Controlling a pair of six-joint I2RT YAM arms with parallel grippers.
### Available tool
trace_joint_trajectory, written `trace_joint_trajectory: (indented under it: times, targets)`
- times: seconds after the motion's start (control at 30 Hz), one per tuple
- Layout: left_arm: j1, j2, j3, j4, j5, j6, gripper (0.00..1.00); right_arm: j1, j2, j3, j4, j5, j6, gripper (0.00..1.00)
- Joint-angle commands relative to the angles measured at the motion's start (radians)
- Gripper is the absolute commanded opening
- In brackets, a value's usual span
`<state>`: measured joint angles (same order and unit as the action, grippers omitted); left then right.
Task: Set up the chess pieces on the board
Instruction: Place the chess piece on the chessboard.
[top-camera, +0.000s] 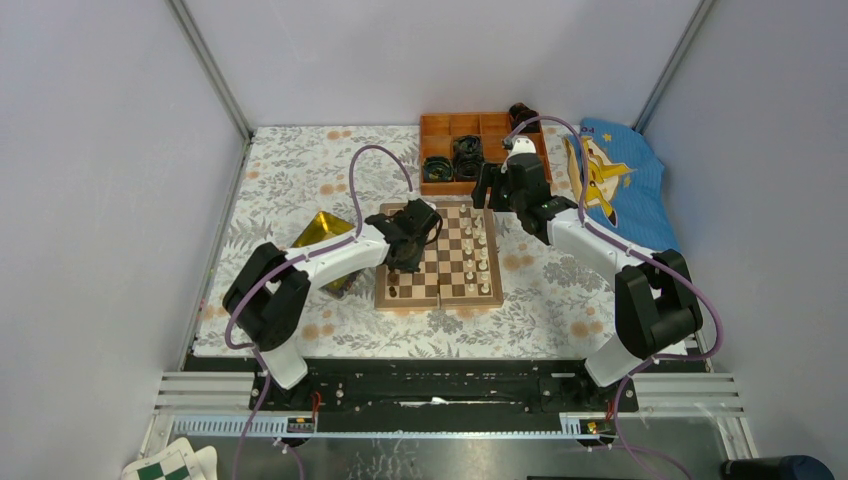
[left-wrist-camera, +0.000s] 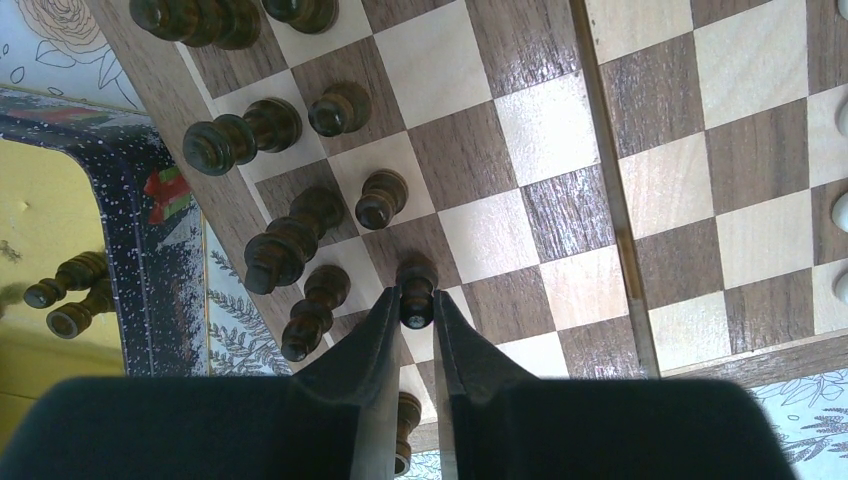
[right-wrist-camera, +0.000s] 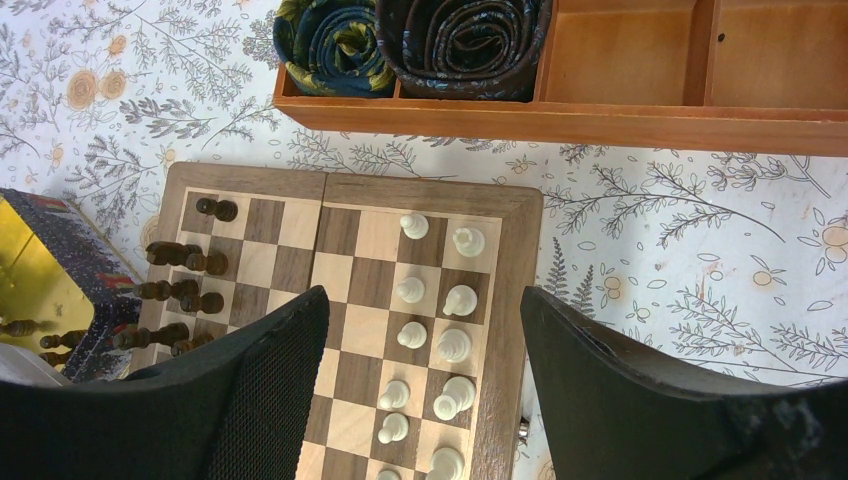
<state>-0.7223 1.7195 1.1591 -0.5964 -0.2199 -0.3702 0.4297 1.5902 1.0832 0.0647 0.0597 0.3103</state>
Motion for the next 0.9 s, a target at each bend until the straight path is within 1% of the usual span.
trace_joint_trajectory:
  times: [0.0, 0.17, 0.47, 0.73, 0.8, 0.87]
  targets:
    - [0.008, 0.012, -0.007, 0.043, 0.007, -0.012, 0.23, -0.006, -0.014, 0.006, 0.034, -0.005, -0.008, 0.78]
    - [0.008, 0.007, -0.007, 0.043, 0.008, -0.012, 0.29, -0.007, -0.014, 0.007, 0.034, -0.007, -0.008, 0.78]
    - [0.009, -0.001, 0.002, 0.035, 0.007, -0.012, 0.3, -0.006, -0.016, 0.006, 0.035, -0.009, -0.008, 0.78]
    - [0.006, -0.053, 0.073, -0.028, 0.018, -0.032, 0.31, -0.006, -0.018, 0.006, 0.035, -0.014, -0.006, 0.78]
    - [0.005, -0.084, 0.097, -0.054, 0.019, -0.042, 0.32, -0.006, -0.019, 0.006, 0.035, -0.014, -0.006, 0.78]
    - [0.003, -0.117, 0.119, -0.077, 0.019, -0.051, 0.35, -0.007, -0.021, 0.005, 0.036, -0.015, -0.007, 0.78]
